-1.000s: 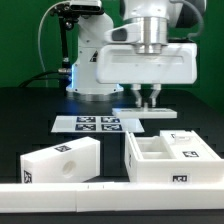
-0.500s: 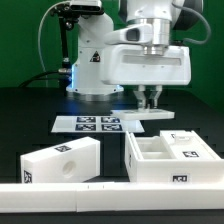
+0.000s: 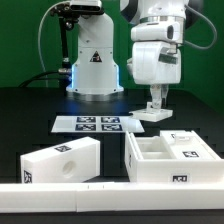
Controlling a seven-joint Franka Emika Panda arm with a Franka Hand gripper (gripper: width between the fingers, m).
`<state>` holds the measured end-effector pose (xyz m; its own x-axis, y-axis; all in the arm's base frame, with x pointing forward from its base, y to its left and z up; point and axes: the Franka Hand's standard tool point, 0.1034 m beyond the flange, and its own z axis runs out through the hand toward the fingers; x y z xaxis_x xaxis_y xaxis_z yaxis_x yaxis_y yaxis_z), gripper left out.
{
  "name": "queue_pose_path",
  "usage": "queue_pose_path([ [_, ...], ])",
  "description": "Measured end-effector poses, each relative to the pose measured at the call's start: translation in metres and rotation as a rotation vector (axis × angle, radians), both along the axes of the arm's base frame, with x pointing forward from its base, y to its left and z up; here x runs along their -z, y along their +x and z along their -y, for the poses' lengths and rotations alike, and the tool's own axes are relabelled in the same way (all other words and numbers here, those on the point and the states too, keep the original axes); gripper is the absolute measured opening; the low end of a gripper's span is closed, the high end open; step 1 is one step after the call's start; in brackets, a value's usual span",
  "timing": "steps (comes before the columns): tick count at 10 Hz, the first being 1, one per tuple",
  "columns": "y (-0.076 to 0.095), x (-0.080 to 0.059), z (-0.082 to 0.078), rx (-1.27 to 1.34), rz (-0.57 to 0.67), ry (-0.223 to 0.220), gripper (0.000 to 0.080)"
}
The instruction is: Assemble cabinet
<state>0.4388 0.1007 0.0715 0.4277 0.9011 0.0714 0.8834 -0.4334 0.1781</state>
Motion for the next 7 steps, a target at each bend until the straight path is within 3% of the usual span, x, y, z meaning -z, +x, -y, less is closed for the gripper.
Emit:
queue_pose_path([
  [2, 0.007, 0.007, 0.015, -0.286, -0.069, -0.070, 0.0062],
  [4, 0.015, 0.004, 0.006, -0.456, -0.083, -0.085, 0.0062],
  [7, 0.014, 0.006, 0.009, -0.436, -0.087, -0.086, 0.0062],
])
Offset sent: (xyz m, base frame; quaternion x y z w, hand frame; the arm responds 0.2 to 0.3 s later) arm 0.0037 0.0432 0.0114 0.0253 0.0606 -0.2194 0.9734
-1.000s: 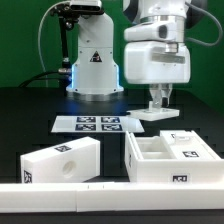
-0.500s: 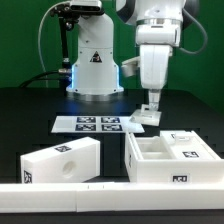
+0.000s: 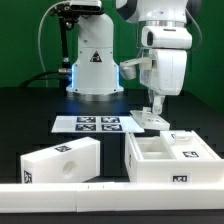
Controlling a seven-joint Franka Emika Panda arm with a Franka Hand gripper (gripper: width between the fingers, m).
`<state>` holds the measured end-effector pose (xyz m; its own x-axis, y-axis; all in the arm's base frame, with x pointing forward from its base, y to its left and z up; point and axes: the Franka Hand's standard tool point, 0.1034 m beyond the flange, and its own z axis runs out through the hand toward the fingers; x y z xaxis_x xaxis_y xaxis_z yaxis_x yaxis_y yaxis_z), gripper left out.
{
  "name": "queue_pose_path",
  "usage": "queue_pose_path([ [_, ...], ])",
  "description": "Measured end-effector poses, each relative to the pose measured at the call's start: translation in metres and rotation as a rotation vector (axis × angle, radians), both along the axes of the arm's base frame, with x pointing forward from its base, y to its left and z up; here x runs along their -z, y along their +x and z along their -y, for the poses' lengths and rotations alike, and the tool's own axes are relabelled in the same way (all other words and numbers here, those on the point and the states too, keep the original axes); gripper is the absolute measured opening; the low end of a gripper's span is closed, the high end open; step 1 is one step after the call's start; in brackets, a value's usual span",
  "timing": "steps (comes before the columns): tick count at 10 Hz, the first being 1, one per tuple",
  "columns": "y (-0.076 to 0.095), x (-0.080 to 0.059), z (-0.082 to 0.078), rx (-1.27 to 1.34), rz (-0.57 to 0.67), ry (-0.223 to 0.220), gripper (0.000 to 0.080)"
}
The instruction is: Assemble cabinet
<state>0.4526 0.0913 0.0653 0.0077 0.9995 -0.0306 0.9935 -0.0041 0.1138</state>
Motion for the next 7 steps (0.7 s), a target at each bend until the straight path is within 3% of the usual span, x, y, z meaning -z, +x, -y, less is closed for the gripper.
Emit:
queue_pose_path([
  [3, -0.007, 0.000, 0.011, 0.055, -0.134, -0.036, 0.0062],
  [7, -0.004, 0.000, 0.021, 0.067, -0.135, -0.035, 0.0062],
])
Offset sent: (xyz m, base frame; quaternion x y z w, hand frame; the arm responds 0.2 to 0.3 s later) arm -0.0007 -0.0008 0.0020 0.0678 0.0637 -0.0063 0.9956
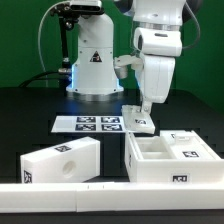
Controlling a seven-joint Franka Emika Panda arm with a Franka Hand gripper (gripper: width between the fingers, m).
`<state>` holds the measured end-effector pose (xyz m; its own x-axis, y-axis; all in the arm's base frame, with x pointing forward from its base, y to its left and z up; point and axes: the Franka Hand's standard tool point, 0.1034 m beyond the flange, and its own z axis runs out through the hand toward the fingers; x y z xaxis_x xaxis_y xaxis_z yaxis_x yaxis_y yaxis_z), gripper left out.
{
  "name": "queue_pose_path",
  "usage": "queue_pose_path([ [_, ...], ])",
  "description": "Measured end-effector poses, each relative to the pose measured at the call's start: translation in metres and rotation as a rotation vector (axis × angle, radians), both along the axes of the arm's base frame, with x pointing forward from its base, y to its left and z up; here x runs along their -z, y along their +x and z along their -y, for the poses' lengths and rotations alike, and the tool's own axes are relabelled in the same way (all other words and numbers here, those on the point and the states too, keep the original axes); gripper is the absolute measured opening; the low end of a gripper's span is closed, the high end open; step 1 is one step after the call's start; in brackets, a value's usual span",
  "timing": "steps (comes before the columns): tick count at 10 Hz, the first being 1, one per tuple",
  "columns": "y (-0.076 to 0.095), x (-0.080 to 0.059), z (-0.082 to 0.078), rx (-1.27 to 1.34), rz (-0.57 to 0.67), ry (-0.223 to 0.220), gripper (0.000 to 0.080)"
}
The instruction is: Assemble cabinet
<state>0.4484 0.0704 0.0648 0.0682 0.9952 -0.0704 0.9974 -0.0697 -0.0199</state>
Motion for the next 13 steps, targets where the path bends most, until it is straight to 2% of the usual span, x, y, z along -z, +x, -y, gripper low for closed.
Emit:
queue_pose_path([
  [1, 0.002, 0.000, 0.006, 0.004, 0.004, 0.002, 0.0062],
  [3, 0.002, 0.000, 0.009, 0.016, 0.004, 0.001, 0.0062],
  [5, 0.007, 0.000, 0.036, 0.005, 0.026, 0.053, 0.0062],
  [6, 0.007, 0.000, 0.042, 0.022, 0.025, 0.064, 0.0063],
  [7, 0.008, 0.000, 0.055, -0.006, 0.025, 0.092, 0.0064],
  [8, 0.005, -0.003, 0.054, 0.006, 0.008, 0.114, 0.0064],
  [9, 0.003, -0.007, 0.047, 0.000, -0.003, 0.143, 0.0064],
  [10, 0.004, -0.015, 0.037, -0.015, 0.009, 0.190, 0.0064],
  [11, 0.008, -0.018, 0.043, -0.033, 0.037, 0.226, 0.0064],
  [13, 0.005, -0.014, 0.071, -0.007, 0.044, 0.279, 0.0064],
])
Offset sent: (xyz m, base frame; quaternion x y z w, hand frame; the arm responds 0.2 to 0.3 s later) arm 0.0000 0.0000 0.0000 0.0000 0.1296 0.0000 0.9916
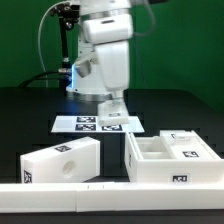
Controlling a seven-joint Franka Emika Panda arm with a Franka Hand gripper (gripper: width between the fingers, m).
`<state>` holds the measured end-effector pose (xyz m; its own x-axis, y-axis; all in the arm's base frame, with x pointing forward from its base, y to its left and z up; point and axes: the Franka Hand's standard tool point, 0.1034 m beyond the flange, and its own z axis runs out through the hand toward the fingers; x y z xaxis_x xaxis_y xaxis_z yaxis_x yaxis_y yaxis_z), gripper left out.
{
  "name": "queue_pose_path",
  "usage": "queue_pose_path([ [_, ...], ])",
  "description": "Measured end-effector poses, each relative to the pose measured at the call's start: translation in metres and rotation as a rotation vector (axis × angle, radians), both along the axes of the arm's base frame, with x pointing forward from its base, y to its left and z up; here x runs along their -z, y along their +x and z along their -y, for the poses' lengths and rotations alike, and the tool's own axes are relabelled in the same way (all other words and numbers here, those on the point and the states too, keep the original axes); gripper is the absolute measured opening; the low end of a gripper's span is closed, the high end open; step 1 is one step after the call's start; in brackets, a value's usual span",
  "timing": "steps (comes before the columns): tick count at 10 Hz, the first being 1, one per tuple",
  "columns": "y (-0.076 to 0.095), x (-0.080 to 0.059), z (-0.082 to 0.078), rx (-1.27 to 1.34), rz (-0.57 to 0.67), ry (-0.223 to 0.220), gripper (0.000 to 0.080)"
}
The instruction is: Assemble cabinet
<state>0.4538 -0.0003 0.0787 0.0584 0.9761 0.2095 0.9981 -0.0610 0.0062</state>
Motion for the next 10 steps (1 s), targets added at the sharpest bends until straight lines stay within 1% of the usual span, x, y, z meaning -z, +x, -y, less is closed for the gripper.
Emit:
queue_pose_path([
  [1, 0.000, 0.001, 0.003, 0.016, -0.007, 0.001, 0.0064],
  [2, -0.001, 0.001, -0.001, 0.029, -0.017, -0.007, 0.0064],
  [3, -0.003, -0.004, -0.032, 0.105, -0.048, -0.029, 0.0064],
  [4, -0.002, -0.007, -0.056, 0.071, -0.039, -0.035, 0.0064],
  [5, 0.003, -0.009, -0.066, 0.051, 0.016, -0.038, 0.0064],
  [6, 0.004, -0.009, -0.065, 0.050, 0.069, -0.051, 0.0064],
  [7, 0.000, -0.006, -0.063, 0.055, 0.047, -0.053, 0.0064],
  [9, 0.000, -0.003, -0.060, 0.035, 0.047, -0.058, 0.0064],
  [10, -0.002, 0.002, -0.060, 0.021, 0.041, -0.056, 0.0064],
])
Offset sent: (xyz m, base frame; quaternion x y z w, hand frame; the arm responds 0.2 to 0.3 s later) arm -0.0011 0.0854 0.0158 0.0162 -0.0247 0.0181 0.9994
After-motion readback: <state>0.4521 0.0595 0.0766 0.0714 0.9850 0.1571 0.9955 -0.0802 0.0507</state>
